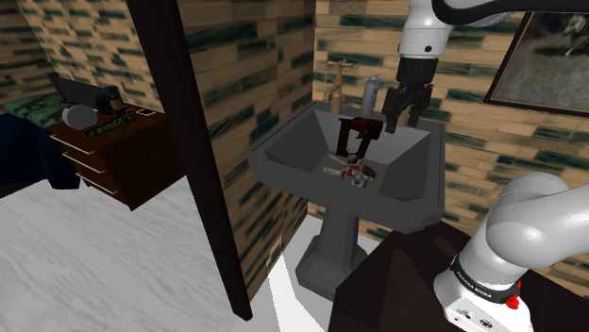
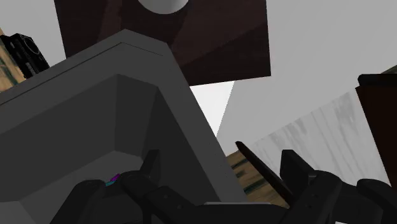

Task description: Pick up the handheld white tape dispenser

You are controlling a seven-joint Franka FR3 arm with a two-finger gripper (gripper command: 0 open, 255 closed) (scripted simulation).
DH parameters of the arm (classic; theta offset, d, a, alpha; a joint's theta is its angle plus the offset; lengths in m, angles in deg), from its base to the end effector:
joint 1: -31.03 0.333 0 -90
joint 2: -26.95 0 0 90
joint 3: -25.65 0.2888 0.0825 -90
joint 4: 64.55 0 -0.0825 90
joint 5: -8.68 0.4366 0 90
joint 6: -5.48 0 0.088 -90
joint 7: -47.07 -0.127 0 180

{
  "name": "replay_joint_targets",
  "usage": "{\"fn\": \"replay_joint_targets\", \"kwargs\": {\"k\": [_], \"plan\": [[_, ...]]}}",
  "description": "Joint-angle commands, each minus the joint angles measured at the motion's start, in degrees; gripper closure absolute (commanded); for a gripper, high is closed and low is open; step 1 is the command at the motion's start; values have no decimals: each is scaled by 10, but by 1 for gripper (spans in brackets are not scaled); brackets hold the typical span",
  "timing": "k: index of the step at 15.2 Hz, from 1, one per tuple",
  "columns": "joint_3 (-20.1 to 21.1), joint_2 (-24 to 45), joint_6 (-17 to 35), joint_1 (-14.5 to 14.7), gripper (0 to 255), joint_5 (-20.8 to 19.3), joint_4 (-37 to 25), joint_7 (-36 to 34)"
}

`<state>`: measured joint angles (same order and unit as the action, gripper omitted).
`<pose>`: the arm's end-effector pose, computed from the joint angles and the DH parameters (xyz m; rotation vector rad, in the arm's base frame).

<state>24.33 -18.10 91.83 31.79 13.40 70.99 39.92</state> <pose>0.3698 0.0064 0.5417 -3.0393 0.1901 0.1192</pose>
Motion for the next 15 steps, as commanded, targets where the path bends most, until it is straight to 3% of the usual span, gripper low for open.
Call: {"fn": "replay_joint_targets", "kwargs": {"k": [1,15], "plan": [[0,0,0,0,0,0,0,0],[-60,215,227,-19,0,-82,31,116]]}}
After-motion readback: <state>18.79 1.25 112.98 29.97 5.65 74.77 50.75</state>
